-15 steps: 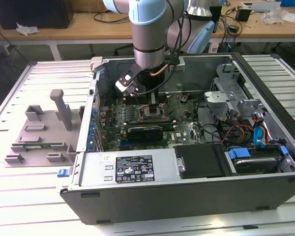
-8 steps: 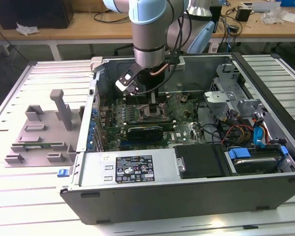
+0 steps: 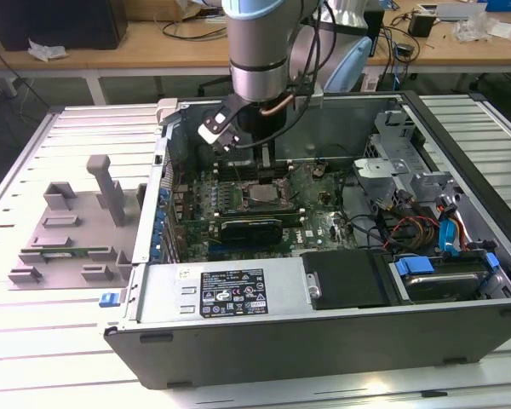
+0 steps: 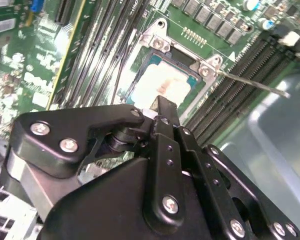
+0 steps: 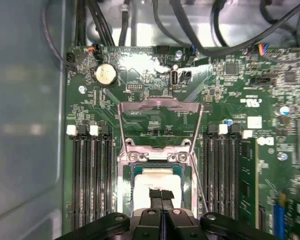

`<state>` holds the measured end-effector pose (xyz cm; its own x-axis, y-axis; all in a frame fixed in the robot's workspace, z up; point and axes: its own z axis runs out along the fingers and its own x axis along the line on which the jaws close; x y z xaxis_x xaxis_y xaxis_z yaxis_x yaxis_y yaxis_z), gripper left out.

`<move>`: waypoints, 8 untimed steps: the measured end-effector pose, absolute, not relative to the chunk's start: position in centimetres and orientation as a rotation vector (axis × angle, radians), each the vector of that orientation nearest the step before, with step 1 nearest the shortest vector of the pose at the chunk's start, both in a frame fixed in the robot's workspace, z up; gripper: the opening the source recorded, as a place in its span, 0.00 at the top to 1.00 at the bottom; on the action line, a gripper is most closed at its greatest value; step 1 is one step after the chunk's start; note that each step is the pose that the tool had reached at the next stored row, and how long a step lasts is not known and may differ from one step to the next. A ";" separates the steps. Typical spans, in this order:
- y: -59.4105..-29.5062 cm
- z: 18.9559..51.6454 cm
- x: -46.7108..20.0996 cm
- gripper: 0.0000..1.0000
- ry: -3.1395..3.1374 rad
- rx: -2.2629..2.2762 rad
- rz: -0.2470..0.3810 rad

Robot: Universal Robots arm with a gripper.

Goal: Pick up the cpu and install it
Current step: 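Place the cpu into insertion slot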

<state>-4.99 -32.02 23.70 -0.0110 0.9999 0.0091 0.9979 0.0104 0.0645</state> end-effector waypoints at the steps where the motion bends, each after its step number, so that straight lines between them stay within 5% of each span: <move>1: -32.0 24.2 -5.0 0.89 2.205 2.181 0.081; 8: -32.0 27.1 -5.0 0.89 2.204 2.180 0.079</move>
